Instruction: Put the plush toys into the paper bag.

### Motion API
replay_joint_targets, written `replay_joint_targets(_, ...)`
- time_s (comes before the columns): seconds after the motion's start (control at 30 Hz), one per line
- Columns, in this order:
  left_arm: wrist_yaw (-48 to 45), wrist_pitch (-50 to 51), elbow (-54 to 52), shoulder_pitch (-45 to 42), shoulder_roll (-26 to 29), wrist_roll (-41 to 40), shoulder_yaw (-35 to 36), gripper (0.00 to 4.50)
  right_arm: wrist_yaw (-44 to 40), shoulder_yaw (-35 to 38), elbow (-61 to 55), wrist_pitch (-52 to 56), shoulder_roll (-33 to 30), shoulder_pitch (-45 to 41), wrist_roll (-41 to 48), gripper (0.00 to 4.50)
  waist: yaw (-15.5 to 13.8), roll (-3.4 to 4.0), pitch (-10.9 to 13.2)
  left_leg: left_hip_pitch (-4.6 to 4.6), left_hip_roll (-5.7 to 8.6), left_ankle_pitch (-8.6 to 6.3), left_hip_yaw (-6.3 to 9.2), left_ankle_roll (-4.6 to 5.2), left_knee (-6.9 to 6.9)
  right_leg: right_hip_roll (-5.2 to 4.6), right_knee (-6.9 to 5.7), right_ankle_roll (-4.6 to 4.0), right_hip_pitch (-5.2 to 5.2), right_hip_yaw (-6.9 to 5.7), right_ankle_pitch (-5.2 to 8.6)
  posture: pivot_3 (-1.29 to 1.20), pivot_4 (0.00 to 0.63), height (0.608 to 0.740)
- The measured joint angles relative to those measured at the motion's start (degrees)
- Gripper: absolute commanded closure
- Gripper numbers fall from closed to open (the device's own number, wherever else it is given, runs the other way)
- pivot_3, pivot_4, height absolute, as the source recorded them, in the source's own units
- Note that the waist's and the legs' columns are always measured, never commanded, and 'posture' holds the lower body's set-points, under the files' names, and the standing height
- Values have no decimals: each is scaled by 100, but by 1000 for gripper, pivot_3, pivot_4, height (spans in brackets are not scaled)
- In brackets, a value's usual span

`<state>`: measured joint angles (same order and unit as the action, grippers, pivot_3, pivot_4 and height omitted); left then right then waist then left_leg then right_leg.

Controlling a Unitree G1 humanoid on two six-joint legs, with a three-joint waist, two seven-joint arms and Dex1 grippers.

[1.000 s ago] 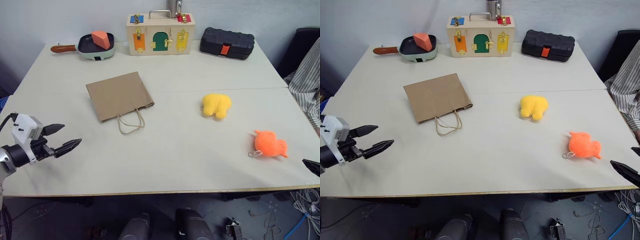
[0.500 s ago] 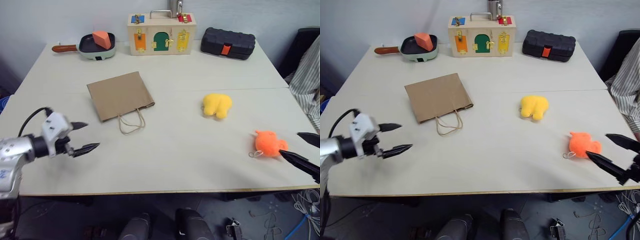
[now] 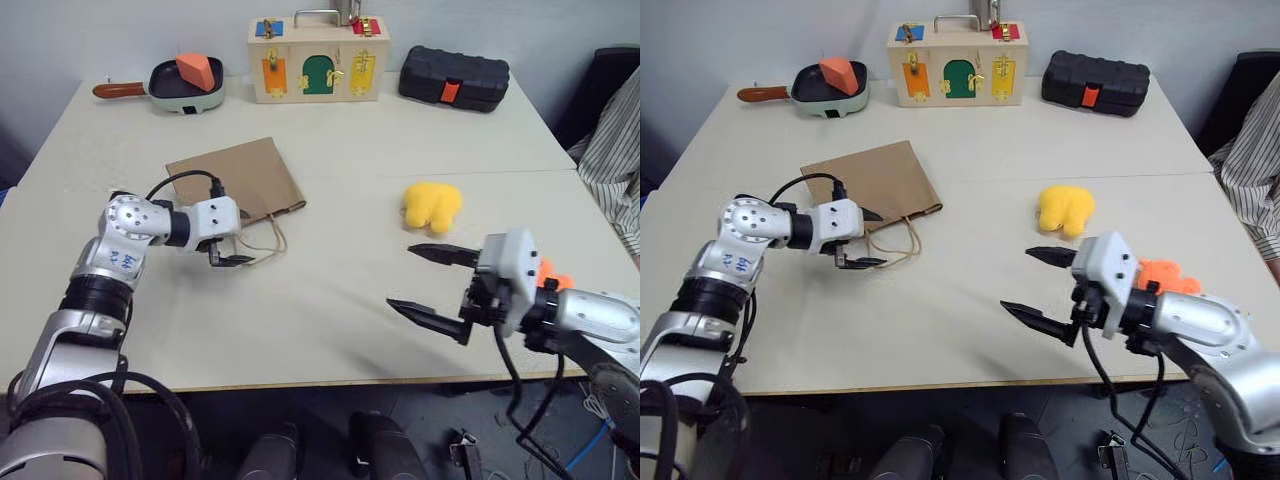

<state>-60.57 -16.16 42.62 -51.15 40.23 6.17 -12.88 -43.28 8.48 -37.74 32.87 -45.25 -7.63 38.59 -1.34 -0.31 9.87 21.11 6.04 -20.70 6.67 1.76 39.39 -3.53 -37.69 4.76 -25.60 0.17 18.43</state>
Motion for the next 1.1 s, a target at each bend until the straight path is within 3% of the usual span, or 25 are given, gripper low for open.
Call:
replay_joint_targets(0.23, -94, -570, 807, -262, -182, 95, 6, 2974, 229, -371, 19, -20, 263, -54, -326, 0, -3, -3, 1, 16, 4, -2, 3, 3, 44, -2, -6, 1, -1, 0, -1, 0, 150, 740)
replay_joint_targets(0.4, -360, -345, 1001, -315, -388, -56, 138, 4487, 308, -383, 35, -24, 353, -96, -424, 0, -3, -3, 1, 17, 6, -2, 3, 4, 56, -3, -17, 1, 0, 0, -1, 0, 150, 740)
replay_joint_targets(0.6, -1156, 1386, -69, -331, -651, -1086, 600, 4487, 305, -481, 188, -22, 427, -279, -483, 0, 6, -3, 1, 21, 6, -3, 7, 4, 58, -4, -26, 2, 1, 0, -1, 0, 150, 740)
replay_joint_targets(0.7, -1239, 2717, -1247, -194, -762, -1672, 781, 4500, 297, -492, 222, -13, 465, -299, -464, 608, 15, -3, 1, 20, 5, -3, 7, 4, 59, -3, -28, 2, 1, 2, -1, 0, 150, 740)
replay_joint_targets(0.87, -955, 4515, -2972, 248, -975, -2482, 855, 4500, 321, -674, 424, -13, 746, -600, -487, 2378, 62, -3, 0, 11, 5, -3, 8, 4, 58, 0, -28, 2, 1, 11, -1, 0, 150, 740)
replay_joint_targets(1.07, -305, 5393, -3862, 627, -1396, -2913, 841, 4500, 542, -1435, 1437, -42, 1373, -1331, -1087, 4442, 142, -2, 0, 7, 7, -2, 6, 2, 64, 0, -28, 2, 1, 13, -1, 0, 150, 740)
replay_joint_targets(1.1, -192, 5471, -3950, 637, -1460, -2968, 852, 4500, 564, -1558, 1664, -58, 1471, -1459, -1248, 4480, 144, -2, 0, 7, 7, -2, 7, 2, 64, 0, -29, 1, 1, 12, -1, 0, 150, 740)
